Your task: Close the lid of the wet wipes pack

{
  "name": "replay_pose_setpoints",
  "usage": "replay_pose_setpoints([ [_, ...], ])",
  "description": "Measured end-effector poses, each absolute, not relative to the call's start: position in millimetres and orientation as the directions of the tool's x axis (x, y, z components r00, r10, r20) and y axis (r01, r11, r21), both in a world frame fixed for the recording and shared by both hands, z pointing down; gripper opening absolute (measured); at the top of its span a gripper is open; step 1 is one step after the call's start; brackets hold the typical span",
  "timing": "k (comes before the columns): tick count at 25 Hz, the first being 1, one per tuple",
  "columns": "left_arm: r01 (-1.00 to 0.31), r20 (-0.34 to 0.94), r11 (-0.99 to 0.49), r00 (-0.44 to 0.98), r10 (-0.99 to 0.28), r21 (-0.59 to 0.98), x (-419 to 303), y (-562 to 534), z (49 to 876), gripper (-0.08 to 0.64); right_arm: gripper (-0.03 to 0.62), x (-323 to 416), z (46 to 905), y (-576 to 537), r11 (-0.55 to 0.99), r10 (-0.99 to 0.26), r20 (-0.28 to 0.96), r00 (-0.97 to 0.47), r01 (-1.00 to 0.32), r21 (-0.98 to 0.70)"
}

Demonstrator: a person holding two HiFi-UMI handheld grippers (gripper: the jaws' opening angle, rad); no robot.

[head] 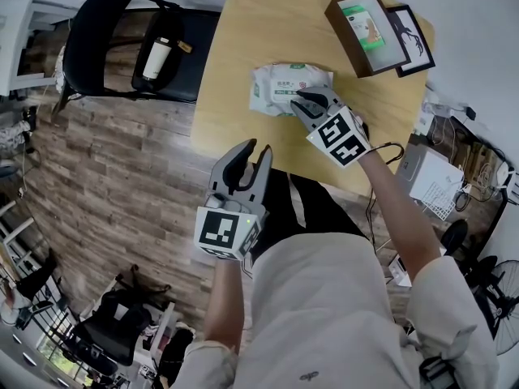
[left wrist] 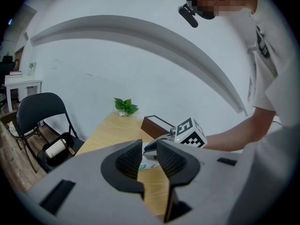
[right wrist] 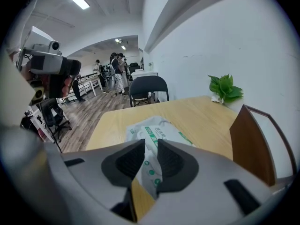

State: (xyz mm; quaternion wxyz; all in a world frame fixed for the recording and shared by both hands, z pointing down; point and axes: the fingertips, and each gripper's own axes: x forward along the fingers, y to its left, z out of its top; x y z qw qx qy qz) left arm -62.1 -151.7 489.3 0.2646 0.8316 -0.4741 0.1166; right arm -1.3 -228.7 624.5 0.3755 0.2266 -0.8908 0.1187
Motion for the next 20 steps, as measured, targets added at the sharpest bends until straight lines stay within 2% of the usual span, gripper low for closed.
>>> replay_pose_setpoints([
  [20, -0.856, 0.454, -0.396, 0.513, -0.728, 0.332, -70, -147, 494, 0.089, 0.074, -2, 645, -226, 0.859, -0.275, 0.762, -0.586, -0.506, -0.079],
])
